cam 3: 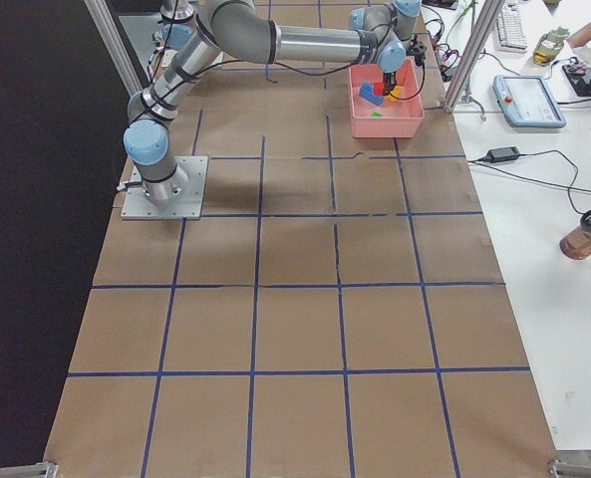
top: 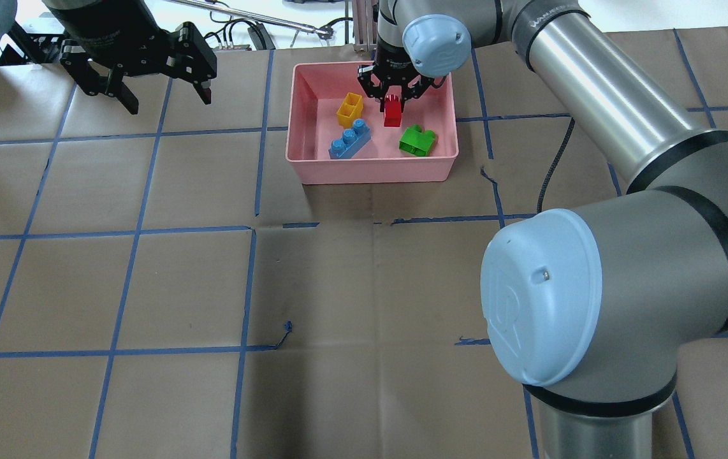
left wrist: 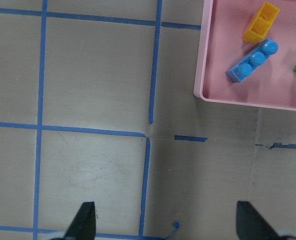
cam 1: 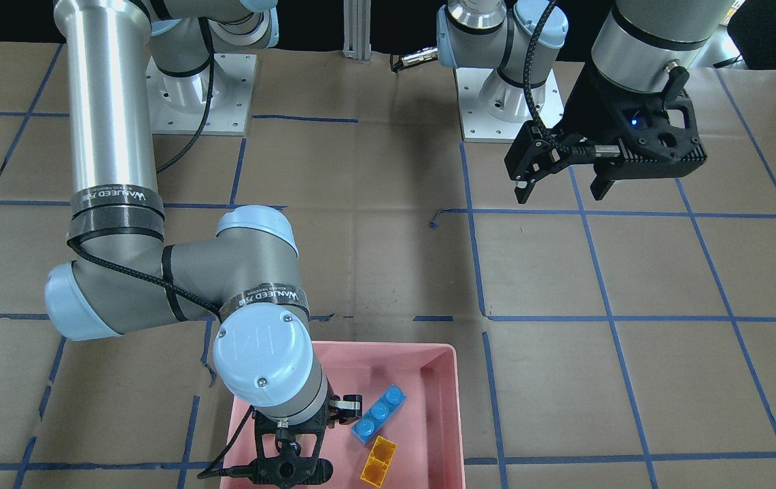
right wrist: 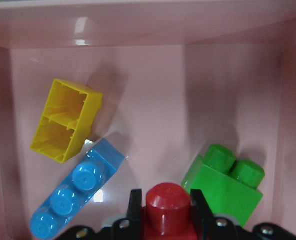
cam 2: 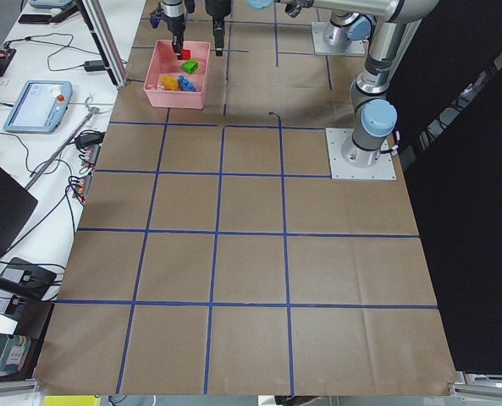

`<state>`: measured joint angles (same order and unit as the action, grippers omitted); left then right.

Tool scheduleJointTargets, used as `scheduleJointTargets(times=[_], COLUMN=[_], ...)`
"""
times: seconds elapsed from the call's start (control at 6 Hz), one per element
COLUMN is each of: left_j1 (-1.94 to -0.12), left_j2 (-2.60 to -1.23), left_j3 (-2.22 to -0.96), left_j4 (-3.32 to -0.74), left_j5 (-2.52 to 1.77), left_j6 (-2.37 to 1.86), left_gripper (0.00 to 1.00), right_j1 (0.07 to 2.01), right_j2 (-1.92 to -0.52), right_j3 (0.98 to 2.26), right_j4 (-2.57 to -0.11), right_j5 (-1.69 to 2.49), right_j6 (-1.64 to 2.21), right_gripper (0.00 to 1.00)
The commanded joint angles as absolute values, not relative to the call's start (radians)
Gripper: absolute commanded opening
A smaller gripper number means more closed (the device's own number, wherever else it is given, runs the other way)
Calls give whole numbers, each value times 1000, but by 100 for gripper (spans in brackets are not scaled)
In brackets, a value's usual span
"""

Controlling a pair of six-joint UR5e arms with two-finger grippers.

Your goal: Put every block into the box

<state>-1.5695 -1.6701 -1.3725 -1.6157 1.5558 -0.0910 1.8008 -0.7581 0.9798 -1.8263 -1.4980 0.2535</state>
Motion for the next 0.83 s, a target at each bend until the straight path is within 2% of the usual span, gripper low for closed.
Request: scheduleJointTargets(times=[0.0, 0.67], left_j1=[-1568, -1565], left_j2=[-1666, -1669], left_j3=[-1374, -1382], left_j4=[-1626, -1626], left_j5=[1554, 1560], left_j6=[-89, -83], left_gripper=[99, 99], right_j1=[1783, 1772], right_j2=[-759, -802], right_j3=[991, 996], right_j4=[-1824, -1761], right_j5=[-1508, -1506], right_j6=[244, 252], right_gripper=[100, 100])
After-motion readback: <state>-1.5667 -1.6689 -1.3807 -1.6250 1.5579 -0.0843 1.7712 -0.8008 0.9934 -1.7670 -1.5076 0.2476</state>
